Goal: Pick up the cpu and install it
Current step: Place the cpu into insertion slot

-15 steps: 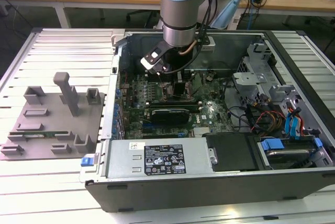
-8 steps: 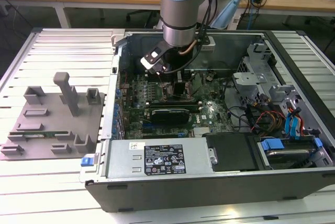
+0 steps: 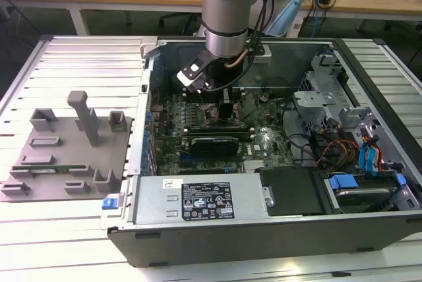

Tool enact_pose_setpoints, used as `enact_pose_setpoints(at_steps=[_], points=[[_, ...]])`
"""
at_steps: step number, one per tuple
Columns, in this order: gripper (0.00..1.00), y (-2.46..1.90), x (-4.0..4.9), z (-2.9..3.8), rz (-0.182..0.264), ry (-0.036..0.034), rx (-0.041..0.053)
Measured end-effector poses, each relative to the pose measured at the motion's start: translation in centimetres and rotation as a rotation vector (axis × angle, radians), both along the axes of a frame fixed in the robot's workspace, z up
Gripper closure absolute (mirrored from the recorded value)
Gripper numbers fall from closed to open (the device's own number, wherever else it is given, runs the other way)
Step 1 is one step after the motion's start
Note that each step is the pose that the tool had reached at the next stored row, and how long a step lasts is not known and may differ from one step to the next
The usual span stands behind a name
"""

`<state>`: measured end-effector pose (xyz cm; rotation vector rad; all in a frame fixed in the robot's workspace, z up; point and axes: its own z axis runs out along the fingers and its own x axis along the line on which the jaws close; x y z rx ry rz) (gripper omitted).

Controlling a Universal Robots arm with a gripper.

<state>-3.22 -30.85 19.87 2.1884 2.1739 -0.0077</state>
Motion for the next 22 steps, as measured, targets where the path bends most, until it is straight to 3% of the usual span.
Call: enact_pose_setpoints(at_steps=[1, 22], points=[[0.46, 0.0, 0.0, 0.01, 0.0, 0.0, -0.0002], [0.46, 0.0, 0.0, 0.11, -0.013, -0.0002, -0.0001]])
